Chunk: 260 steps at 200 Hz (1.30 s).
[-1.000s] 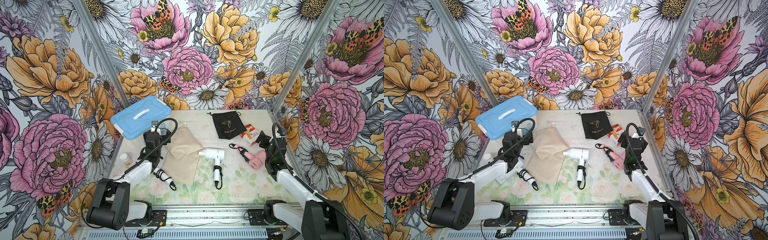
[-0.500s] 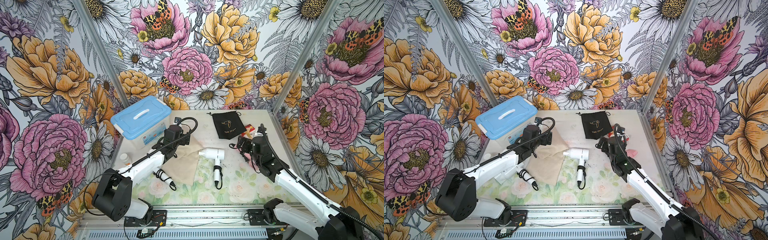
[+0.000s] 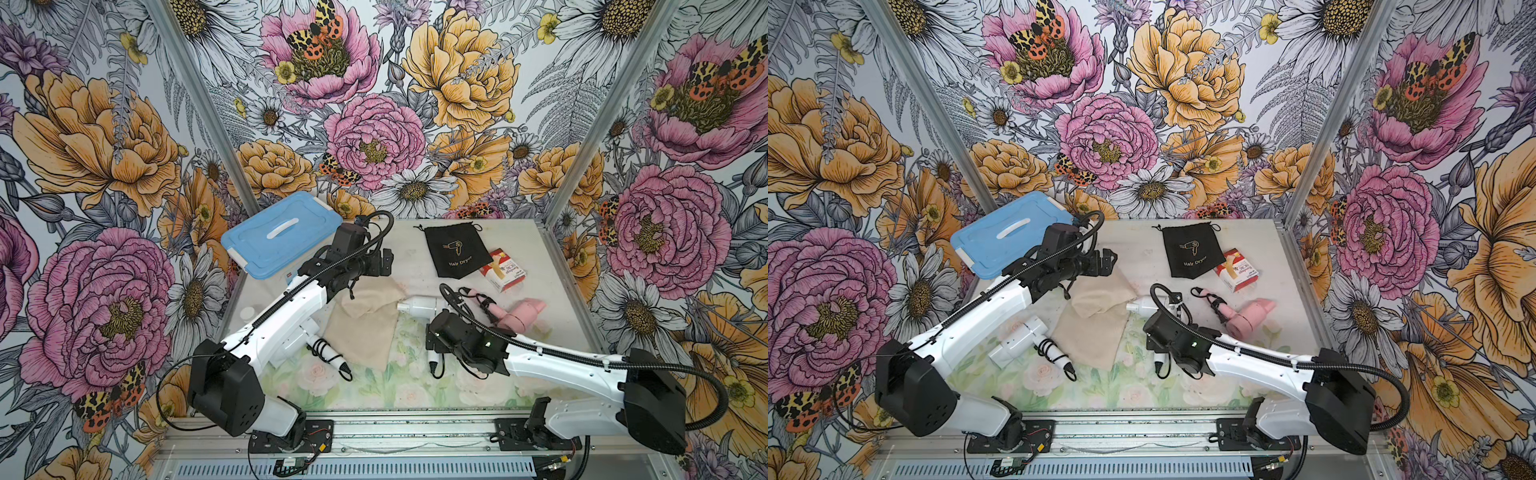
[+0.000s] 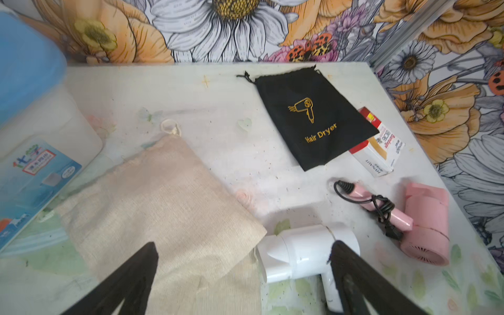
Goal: Pack away hair dryers
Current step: Pick up the hair dryer from the center of the board.
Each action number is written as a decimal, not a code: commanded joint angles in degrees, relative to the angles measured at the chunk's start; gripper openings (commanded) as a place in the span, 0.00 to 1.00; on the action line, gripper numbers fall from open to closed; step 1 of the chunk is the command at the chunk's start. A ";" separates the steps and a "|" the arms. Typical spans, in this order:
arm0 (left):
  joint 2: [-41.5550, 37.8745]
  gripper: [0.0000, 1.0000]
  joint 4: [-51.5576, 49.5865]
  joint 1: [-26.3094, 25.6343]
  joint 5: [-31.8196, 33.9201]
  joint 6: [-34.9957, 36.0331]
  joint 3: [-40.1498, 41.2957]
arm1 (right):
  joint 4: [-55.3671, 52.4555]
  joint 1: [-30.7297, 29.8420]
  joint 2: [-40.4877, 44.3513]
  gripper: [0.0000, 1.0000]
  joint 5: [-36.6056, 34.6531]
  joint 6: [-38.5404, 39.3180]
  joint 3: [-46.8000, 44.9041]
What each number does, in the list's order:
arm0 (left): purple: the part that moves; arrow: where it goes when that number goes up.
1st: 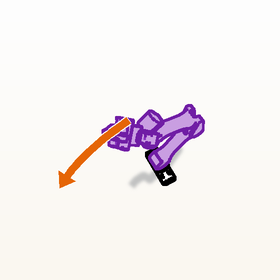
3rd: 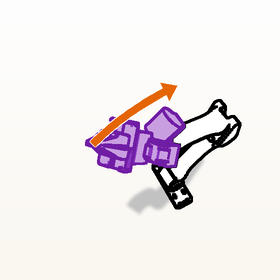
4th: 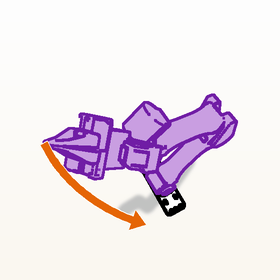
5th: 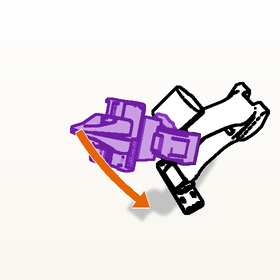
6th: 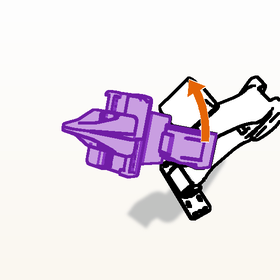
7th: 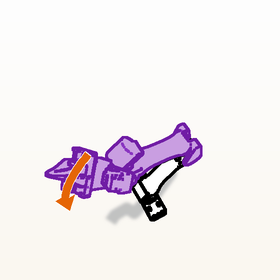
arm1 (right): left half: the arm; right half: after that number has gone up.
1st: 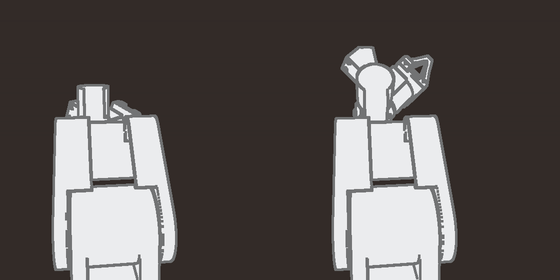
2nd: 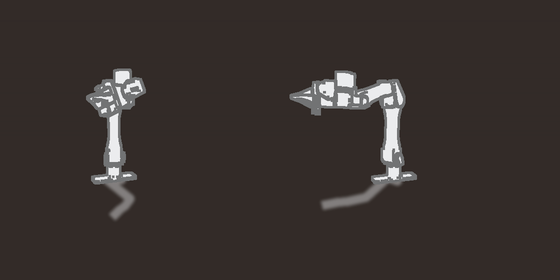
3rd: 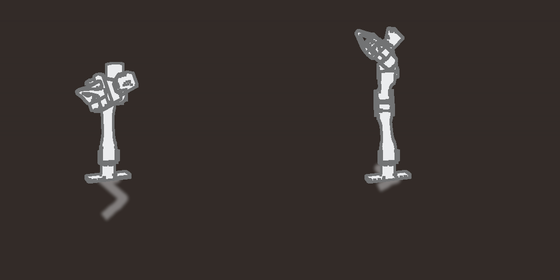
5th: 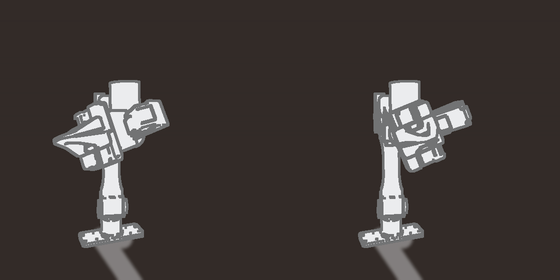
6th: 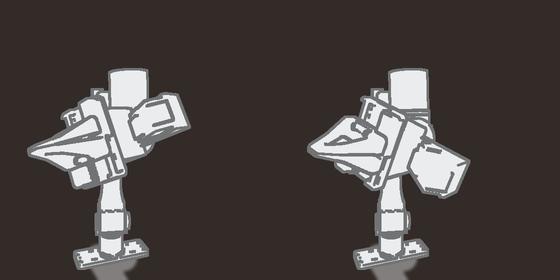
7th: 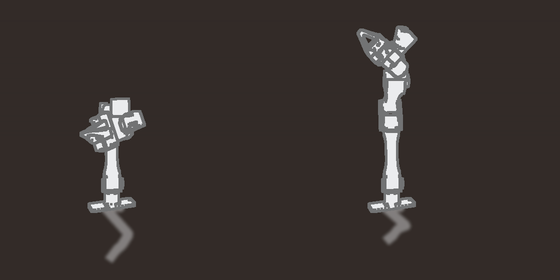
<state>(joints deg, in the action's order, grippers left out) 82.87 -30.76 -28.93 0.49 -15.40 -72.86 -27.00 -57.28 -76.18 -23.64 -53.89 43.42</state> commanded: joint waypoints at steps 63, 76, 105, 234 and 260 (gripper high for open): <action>-1.90 0.99 -3.45 -1.04 -4.14 -2.09 -0.35 | -0.84 -0.83 -10.67 0.84 0.31 -6.63 4.66; -2.10 0.99 -3.43 -0.96 -3.81 -1.97 -0.31 | -0.13 0.15 -11.50 0.83 1.01 -6.17 4.78; -2.36 0.99 -3.67 -0.76 -3.63 -1.74 -0.20 | 0.24 1.78 -14.39 0.80 2.38 -5.37 6.36; -1.11 0.99 -4.12 2.43 -7.30 -2.99 -2.49 | 3.01 4.45 -11.42 0.22 3.03 3.16 6.77; -1.33 0.99 -4.79 3.43 -9.84 -3.50 -4.66 | 2.99 4.56 -5.73 0.16 0.18 10.43 7.22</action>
<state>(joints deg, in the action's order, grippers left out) 82.15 -35.16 -26.61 -5.52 -17.72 -74.00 -26.35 -52.90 -88.58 -18.81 -51.48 49.12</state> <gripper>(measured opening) 0.987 0.448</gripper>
